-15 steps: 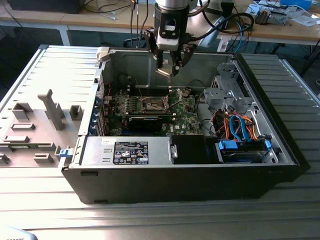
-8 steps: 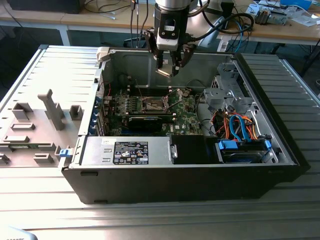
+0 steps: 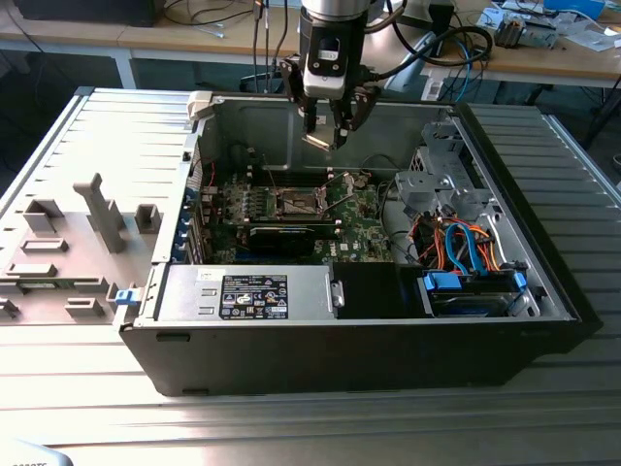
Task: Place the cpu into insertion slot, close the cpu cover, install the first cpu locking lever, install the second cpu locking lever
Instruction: 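Place the cpu into insertion slot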
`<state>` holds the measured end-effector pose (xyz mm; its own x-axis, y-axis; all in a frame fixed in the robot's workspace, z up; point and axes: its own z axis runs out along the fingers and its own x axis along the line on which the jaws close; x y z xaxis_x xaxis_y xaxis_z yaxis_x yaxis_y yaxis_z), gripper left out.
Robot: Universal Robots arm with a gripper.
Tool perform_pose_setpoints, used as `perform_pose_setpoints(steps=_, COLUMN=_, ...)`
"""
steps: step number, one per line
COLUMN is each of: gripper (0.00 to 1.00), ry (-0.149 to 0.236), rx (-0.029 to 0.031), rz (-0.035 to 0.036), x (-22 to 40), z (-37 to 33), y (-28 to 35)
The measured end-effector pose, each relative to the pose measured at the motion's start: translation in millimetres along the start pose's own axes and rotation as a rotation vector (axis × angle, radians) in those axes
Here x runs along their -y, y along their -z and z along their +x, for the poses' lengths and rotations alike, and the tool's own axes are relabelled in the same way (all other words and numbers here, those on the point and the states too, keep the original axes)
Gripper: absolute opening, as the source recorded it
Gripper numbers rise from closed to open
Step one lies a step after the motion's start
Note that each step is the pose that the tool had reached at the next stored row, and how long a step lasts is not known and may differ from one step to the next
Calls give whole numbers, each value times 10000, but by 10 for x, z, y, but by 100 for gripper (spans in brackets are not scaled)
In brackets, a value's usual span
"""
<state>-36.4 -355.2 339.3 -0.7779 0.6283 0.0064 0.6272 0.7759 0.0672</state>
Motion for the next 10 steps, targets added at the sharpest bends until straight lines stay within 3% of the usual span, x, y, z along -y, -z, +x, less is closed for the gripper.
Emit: perform_pose_setpoints(steps=10, gripper=54, ry=-171, rx=16, rz=2, x=1, z=0, y=-14)
